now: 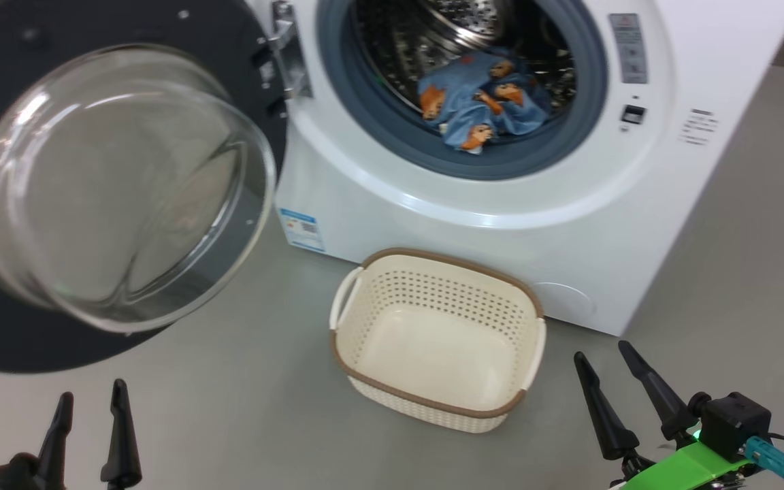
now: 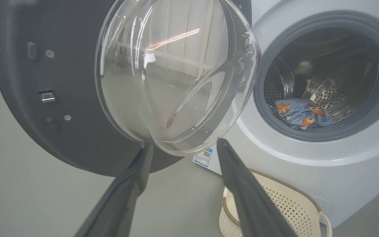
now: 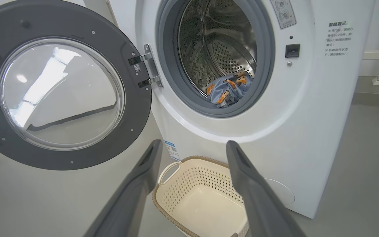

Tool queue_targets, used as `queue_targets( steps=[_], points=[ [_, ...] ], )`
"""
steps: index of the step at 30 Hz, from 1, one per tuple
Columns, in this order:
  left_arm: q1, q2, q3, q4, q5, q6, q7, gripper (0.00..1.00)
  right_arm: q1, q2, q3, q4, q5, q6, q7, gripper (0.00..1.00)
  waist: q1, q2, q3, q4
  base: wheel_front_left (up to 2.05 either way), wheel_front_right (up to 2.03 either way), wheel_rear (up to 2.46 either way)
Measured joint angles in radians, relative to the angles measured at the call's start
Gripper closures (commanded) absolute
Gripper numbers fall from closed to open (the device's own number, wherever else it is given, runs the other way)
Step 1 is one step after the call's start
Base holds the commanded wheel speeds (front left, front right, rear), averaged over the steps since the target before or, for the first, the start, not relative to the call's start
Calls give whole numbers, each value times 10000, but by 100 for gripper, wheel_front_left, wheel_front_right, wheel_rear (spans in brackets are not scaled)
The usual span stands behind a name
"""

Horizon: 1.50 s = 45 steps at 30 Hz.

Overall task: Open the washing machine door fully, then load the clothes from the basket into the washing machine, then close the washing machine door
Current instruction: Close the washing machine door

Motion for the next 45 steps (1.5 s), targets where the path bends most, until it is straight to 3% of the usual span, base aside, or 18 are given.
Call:
queue_targets(
  steps=[12, 26, 27, 28, 29, 32, 34, 40, 45],
  points=[
    [508, -155, 326, -230, 71, 2, 0, 0, -1, 2, 476, 146, 190, 0, 0, 0, 0, 0, -236, 1468, 0, 0, 0],
    [620, -441, 874, -602, 98, 2, 0, 0, -396, -35, 834, 362, 347, 0, 0, 0, 0, 0, -142, 1728, 0, 0, 0],
    [619, -451, 897, -652, 79, 2, 0, 7, -396, -36, 836, 362, 347, 0, 0, 0, 0, 0, -127, 1730, 0, 0, 0],
    [616, -451, 922, -817, -48, 2, 0, 73, -396, -36, 838, 362, 347, 0, 0, 0, 0, 0, -88, 1732, 0, 0, 0],
    [601, -443, 951, -957, -56, 2, 0, 100, -396, -36, 834, 362, 347, 0, 0, 0, 1, 0, -60, 1734, 0, 0, 0],
    [347, -190, 1085, -1392, -320, 2, 0, 100, -394, -35, 802, 362, 347, 0, 0, 0, 1, 0, 47, 1740, 0, 0, 0],
    [-68, 270, 1170, -1634, -560, 2, -2, 100, -393, -31, 750, 359, 345, 0, 0, 0, 0, 0, 116, 1739, 0, 0, 0],
    [-1930, 2015, 1521, -1628, -2500, 2, -12, 100, -381, 54, 355, 249, 286, 0, 0, 0, 0, 0, 283, 1696, 0, 0, 0],
    [-3348, 3908, 1613, -130, -4420, 2, -15, 100, -382, 136, 251, 130, 148, 0, 0, 0, 0, 0, 439, 1447, 0, 0, 0]
  ],
)
